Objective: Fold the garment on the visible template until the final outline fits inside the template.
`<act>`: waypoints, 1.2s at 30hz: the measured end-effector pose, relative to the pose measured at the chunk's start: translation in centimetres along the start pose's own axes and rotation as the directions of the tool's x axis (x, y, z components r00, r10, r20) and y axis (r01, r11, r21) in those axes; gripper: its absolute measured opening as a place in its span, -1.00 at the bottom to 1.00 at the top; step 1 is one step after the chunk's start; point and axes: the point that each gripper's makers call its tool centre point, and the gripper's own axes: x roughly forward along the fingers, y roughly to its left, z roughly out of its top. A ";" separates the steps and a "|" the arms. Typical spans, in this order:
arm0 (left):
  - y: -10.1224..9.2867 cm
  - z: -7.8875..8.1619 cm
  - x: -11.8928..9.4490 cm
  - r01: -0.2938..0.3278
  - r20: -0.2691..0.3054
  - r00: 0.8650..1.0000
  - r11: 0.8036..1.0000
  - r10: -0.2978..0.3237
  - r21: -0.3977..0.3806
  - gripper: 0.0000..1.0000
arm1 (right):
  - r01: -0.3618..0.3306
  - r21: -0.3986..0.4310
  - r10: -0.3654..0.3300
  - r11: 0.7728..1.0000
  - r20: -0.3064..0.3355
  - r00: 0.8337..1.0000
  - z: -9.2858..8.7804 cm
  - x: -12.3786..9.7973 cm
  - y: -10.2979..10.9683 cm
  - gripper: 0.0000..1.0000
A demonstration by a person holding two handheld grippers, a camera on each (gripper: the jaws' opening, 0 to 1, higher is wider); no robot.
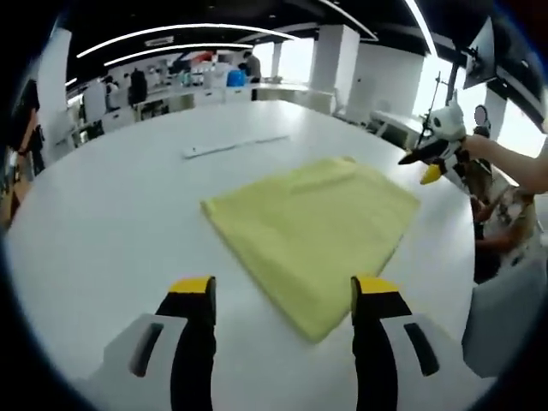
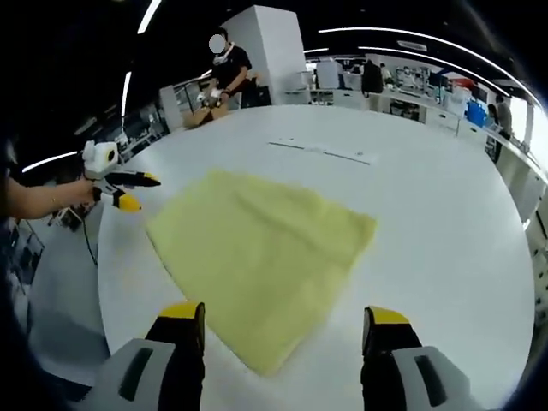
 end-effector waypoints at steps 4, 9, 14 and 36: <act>-0.3 -1.1 -0.2 0.000 -0.007 1.000 1.000 0.000 -0.014 0.18 | -0.004 0.013 0.004 1.000 -0.014 1.000 -1.2 -0.3 0.4 0.35; -0.7 -2.0 -0.2 0.008 -0.010 1.000 1.000 -0.008 -0.027 0.08 | -0.015 0.007 0.015 1.000 -0.016 1.000 -2.7 -0.6 0.8 0.21; -0.7 -2.5 -0.2 0.008 -0.008 1.000 1.000 -0.008 -0.025 -0.05 | -0.016 -0.009 0.016 1.000 -0.002 1.000 -3.7 -0.7 1.0 0.01; -2.0 -4.4 0.0 0.057 -0.043 0.997 0.998 -0.058 -0.038 -0.76 | -0.024 0.075 0.019 0.997 0.065 0.998 -6.0 -0.2 1.5 -0.85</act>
